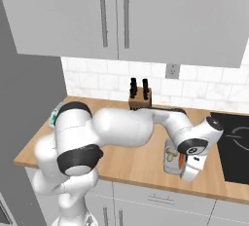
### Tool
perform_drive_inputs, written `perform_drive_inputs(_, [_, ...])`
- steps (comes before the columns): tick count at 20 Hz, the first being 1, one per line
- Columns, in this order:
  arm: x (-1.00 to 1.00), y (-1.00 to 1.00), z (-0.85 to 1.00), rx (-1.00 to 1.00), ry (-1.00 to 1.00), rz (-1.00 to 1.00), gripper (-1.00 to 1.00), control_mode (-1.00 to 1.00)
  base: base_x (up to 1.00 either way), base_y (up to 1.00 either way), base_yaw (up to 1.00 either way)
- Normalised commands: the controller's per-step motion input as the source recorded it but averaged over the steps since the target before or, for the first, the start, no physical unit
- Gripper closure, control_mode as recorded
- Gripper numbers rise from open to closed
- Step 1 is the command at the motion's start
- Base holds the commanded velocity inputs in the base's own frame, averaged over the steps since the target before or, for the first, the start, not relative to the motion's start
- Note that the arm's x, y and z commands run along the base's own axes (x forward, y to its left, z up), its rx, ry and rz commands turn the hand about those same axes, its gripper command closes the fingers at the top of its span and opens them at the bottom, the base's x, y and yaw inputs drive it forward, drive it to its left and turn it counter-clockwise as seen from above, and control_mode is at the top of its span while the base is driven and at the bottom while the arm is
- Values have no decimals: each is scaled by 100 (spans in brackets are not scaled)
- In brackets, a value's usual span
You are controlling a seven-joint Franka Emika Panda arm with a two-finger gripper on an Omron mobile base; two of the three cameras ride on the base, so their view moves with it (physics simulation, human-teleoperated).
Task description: Take the meat container that has the chicken drumstick and place it on the second highest rack of the freezer. Then take the vegetable container that has the carrot and mushroom and place it on the highest rack of the freezer.
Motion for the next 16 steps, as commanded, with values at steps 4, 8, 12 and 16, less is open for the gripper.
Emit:
perform_drive_inputs(4, [13,15,-59,-5,0,-10,-100,-100,0,0,0])
perform_drive_inputs(8, [18,5,-40,-2,0,-4,-100,-100,0,0,0])
perform_drive_inputs(12, [7,0,-21,0,0,-1,-100,-100,0,0,0])
perform_drive_inputs(16, [0,0,-21,0,0,-3,-100,-100,0,0,0])
